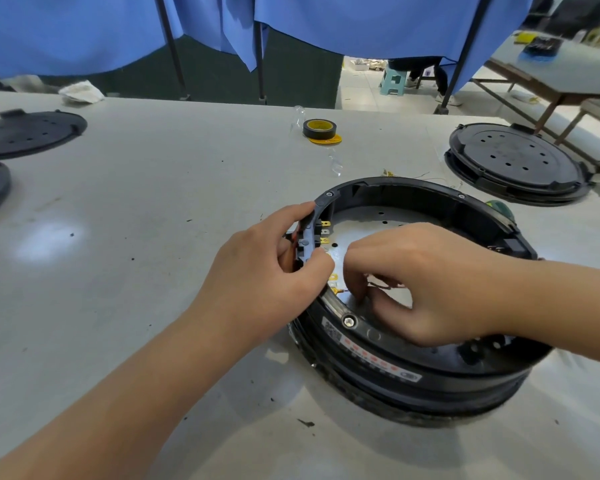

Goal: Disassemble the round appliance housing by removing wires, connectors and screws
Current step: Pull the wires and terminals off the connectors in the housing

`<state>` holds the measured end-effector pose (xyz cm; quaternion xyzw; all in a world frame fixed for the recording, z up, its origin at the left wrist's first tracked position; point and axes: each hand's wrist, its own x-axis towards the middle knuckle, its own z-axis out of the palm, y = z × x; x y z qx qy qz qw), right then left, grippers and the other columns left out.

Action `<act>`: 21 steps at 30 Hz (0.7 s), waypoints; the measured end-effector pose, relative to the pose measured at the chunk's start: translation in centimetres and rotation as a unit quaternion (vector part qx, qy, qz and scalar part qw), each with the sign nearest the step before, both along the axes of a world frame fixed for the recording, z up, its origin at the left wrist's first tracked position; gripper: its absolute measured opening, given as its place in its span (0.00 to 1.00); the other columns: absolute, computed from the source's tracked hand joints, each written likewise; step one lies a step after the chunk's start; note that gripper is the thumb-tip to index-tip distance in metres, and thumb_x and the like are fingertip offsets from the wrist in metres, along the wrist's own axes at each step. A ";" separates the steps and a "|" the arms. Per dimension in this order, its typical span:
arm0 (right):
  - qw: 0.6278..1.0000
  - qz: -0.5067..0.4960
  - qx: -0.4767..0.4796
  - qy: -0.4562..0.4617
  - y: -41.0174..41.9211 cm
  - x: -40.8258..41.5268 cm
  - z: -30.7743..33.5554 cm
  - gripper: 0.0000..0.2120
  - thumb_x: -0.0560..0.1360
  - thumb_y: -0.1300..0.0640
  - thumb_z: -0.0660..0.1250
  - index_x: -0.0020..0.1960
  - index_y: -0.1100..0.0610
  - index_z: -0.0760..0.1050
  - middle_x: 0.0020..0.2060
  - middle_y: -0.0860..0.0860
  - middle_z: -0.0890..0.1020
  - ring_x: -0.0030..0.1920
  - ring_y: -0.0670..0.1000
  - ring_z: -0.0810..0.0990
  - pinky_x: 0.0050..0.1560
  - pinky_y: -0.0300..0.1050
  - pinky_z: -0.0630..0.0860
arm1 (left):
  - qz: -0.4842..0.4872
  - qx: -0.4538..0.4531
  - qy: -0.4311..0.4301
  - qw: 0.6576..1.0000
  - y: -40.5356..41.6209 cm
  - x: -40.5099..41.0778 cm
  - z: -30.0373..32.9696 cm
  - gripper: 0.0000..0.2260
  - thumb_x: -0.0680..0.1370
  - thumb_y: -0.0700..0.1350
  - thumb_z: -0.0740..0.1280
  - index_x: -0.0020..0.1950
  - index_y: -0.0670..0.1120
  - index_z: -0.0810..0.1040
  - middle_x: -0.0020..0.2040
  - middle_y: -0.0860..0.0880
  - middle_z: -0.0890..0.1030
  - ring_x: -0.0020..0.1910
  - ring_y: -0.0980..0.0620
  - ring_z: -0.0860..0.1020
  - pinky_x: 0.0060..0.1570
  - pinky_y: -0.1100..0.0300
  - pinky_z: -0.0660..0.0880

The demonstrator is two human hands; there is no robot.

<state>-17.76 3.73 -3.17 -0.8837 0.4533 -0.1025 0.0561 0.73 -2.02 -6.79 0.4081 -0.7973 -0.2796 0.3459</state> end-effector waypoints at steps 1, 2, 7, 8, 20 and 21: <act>0.999 -0.022 0.013 -0.022 0.0 0.1 0.1 0.07 0.68 0.58 0.65 0.42 0.48 0.69 0.31 0.38 0.69 0.33 0.40 0.67 0.35 0.34 0.66 | 0.000 0.002 0.001 1.000 0.0 0.0 0.0 0.23 0.68 0.55 0.61 0.64 0.60 0.74 0.23 0.53 0.67 0.25 0.56 0.67 0.30 0.69 0.66; 0.998 -0.044 0.031 -0.041 -0.1 0.3 0.1 0.07 0.70 0.55 0.66 0.43 0.46 0.69 0.32 0.37 0.70 0.34 0.38 0.69 0.36 0.33 0.65 | 0.000 0.004 0.004 1.000 0.0 0.0 0.0 0.22 0.68 0.55 0.61 0.63 0.61 0.74 0.23 0.53 0.67 0.25 0.56 0.67 0.30 0.69 0.67; 0.987 -0.121 0.079 -0.066 -0.7 1.4 -0.3 0.07 0.68 0.44 0.66 0.43 0.45 0.78 0.31 0.39 0.77 0.35 0.37 0.73 0.36 0.36 0.65 | -0.016 -0.012 0.004 1.000 0.3 -0.1 0.2 0.21 0.70 0.52 0.61 0.62 0.59 0.75 0.24 0.64 0.73 0.28 0.65 0.72 0.31 0.77 0.65; 0.987 -0.127 0.072 -0.064 -0.7 1.7 -0.4 0.05 0.69 0.46 0.67 0.42 0.46 0.79 0.31 0.40 0.77 0.34 0.38 0.74 0.36 0.36 0.65 | -0.017 -0.015 0.004 1.000 0.3 -0.1 0.1 0.21 0.70 0.51 0.61 0.63 0.59 0.75 0.25 0.65 0.73 0.28 0.66 0.73 0.31 0.77 0.65; 0.987 -0.127 0.072 -0.063 -0.5 2.3 -0.3 0.07 0.71 0.59 0.69 0.37 0.49 0.77 0.31 0.46 0.77 0.34 0.47 0.74 0.38 0.48 0.72 | -0.021 -0.007 -0.001 1.000 -0.2 -0.1 0.0 0.27 0.69 0.55 0.60 0.68 0.55 0.73 0.24 0.55 0.70 0.26 0.58 0.70 0.30 0.73 0.65; 0.987 -0.130 0.074 -0.065 -0.5 2.3 -0.2 0.08 0.71 0.59 0.69 0.36 0.48 0.76 0.31 0.46 0.77 0.34 0.47 0.74 0.38 0.48 0.72 | -0.019 -0.008 0.000 1.000 -0.3 -0.1 0.0 0.26 0.69 0.54 0.61 0.68 0.55 0.73 0.24 0.54 0.70 0.26 0.57 0.70 0.30 0.73 0.65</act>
